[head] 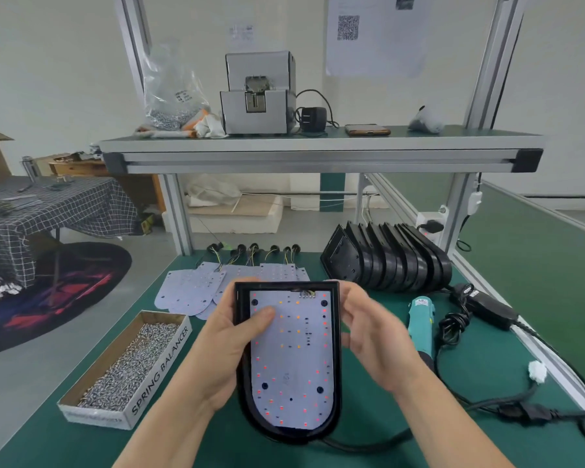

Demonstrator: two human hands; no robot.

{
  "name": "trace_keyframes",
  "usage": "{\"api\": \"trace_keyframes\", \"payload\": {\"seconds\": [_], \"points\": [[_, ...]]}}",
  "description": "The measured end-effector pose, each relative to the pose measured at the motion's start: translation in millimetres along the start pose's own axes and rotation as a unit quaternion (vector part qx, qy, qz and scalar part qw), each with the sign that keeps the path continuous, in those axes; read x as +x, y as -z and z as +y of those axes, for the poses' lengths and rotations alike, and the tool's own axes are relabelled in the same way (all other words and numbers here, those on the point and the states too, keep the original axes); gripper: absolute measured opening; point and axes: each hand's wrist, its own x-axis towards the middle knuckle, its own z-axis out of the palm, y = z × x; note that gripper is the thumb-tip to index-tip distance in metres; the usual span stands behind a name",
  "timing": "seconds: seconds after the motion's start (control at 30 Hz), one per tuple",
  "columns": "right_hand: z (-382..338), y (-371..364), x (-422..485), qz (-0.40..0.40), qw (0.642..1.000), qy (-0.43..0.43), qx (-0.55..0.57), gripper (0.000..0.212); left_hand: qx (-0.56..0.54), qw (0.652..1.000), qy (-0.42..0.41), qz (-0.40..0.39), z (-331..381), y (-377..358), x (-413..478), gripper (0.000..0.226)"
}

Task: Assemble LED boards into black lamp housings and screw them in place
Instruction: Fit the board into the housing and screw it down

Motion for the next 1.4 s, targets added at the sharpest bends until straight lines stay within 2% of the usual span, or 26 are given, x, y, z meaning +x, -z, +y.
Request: {"api": "trace_keyframes", "payload": {"seconds": [0.1,0.17,0.23,0.33,0.37,0.43,0.47,0.53,0.6,0.7,0.87,0.93,1.03,1.07,1.13,1.2,1.3,1.4], "points": [[19.0,-8.7,-3.1,-0.086,0.991,-0.019,-0.105,0.047,-0.045,0.997,0.026,-0.058,-1.7,-0.8,1.4,0.036],[28.1,-15.7,-1.8,-0.118,0.985,-0.023,-0.122,0.035,-0.081,0.992,0.048,-0.082,-2.5,0.2,3.0,0.048],[24.0,-15.5,3.3,-0.086,0.994,0.001,-0.071,0.027,-0.102,0.989,0.052,-0.098,-1.3,7.0,5.7,0.050],[3.9,4.2,13.6,-0.038,0.999,0.032,-0.017,0.031,-0.117,0.989,0.039,-0.077,1.0,25.2,12.1,0.033],[-4.5,9.9,15.9,-0.041,0.998,0.040,-0.039,0.029,-0.121,0.990,0.036,-0.067,0.3,31.3,14.5,0.034],[-19.6,14.5,20.0,-0.048,0.982,0.055,-0.172,0.023,-0.119,0.991,0.026,-0.051,-2.4,39.2,20.2,0.036],[-27.6,12.8,22.5,-0.047,0.959,0.067,-0.272,0.019,-0.115,0.992,0.024,-0.049,-4.6,41.0,23.3,0.036],[-40.9,6.9,30.4,-0.042,0.882,0.103,-0.458,0.015,-0.113,0.992,0.025,-0.042,-10.0,43.1,29.3,0.037],[-50.9,1.9,38.2,-0.049,0.804,0.138,-0.577,0.014,-0.124,0.991,0.031,-0.038,-14.6,46.1,34.1,0.038],[-59.1,-5.0,48.2,-0.078,0.731,0.124,-0.666,0.014,-0.121,0.991,0.050,-0.041,-17.1,51.8,38.0,0.038],[-55.1,-13.6,62.2,-0.088,0.619,0.082,-0.776,0.029,-0.161,0.986,0.055,0.003,-17.6,61.2,43.1,0.029],[-53.4,-17.0,64.4,-0.093,0.618,0.088,-0.776,0.033,-0.163,0.986,0.043,0.013,-18.2,63.6,45.0,0.027],[-53.3,-23.3,63.9,-0.119,0.672,0.060,-0.729,0.029,-0.165,0.986,0.022,0.026,-20.2,69.6,46.3,0.027],[-53.5,-25.8,62.6,-0.134,0.676,0.055,-0.722,0.025,-0.165,0.986,0.015,0.035,-20.2,73.1,46.2,0.027],[-54.6,-30.6,62.8,-0.154,0.650,0.071,-0.741,0.018,-0.169,0.984,0.002,0.055,-19.0,79.7,45.1,0.027],[-57.1,-39.0,67.9,-0.140,0.624,0.129,-0.758,0.020,-0.174,0.982,-0.007,0.067,-18.5,81.2,45.2,0.027],[-62.9,-63.4,77.4,-0.117,0.630,0.251,-0.726,0.017,-0.159,0.984,-0.012,0.080,-17.8,71.5,48.7,0.033],[-64.5,-90.4,79.2,-0.103,0.618,0.363,-0.689,0.006,-0.115,0.989,-0.008,0.098,-4.8,59.9,51.3,0.047]]}}
